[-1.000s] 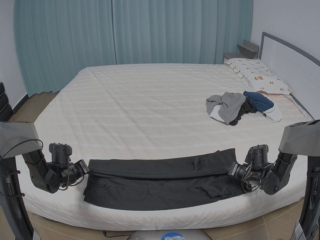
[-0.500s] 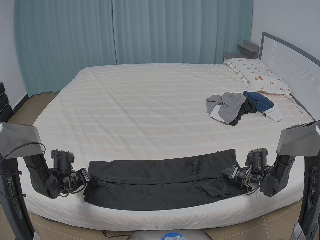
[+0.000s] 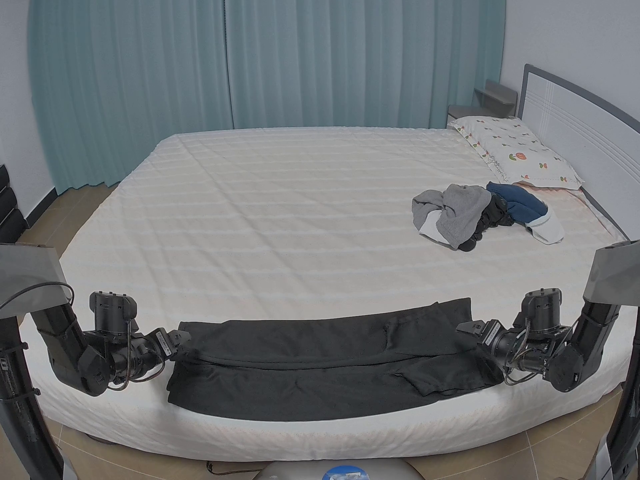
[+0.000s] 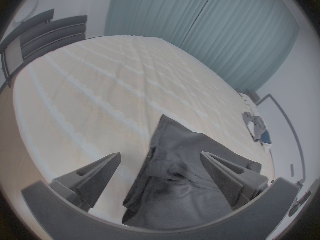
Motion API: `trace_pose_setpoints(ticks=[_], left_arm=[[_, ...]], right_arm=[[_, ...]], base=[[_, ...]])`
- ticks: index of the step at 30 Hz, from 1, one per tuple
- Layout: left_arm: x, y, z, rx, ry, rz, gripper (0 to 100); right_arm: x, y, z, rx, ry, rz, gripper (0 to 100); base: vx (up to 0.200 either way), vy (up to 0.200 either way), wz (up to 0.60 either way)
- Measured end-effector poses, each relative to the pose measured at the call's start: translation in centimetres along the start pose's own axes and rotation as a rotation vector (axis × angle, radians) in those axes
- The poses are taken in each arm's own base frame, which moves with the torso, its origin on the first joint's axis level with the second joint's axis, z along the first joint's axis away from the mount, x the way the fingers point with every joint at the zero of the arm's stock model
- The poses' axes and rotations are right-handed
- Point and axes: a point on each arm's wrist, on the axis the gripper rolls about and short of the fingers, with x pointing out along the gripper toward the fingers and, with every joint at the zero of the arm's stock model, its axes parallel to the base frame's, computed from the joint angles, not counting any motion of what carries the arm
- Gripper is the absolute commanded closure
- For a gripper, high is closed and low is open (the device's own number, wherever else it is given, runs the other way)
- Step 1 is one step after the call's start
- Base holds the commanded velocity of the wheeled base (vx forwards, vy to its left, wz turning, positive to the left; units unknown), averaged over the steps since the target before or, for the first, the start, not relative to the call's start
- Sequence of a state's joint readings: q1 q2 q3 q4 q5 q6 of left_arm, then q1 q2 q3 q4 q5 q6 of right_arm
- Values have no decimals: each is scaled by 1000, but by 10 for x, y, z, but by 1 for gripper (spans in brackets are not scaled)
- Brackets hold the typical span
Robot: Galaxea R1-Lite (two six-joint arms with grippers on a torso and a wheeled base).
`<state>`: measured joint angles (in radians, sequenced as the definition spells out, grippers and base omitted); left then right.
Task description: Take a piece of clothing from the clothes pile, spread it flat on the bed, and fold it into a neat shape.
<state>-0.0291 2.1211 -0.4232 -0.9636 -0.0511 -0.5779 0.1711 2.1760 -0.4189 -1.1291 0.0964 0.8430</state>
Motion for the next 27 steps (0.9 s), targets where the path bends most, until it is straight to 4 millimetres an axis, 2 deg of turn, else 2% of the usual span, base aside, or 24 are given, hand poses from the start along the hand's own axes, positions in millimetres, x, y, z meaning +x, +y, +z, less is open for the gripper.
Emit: trace_pose_setpoints(ticks=[6,13,19,27], left_arm=[[3,-5,9,49,39,-129,0],[25,2,7,207,58,-131,0],[47,5,3,231,80,-128,0],[57,2,-5,244,103,-121,0]], right_arm=[[-25,-5,0,50,-13,76,0],[-44,-12,-5,59,-24,195,0],[-43,-28,-14,108,47,162,0],[-42,-38,-19,131,74,122,0]], base=[[0,0,0],[0,0,0],[0,0,0],[0,0,0]])
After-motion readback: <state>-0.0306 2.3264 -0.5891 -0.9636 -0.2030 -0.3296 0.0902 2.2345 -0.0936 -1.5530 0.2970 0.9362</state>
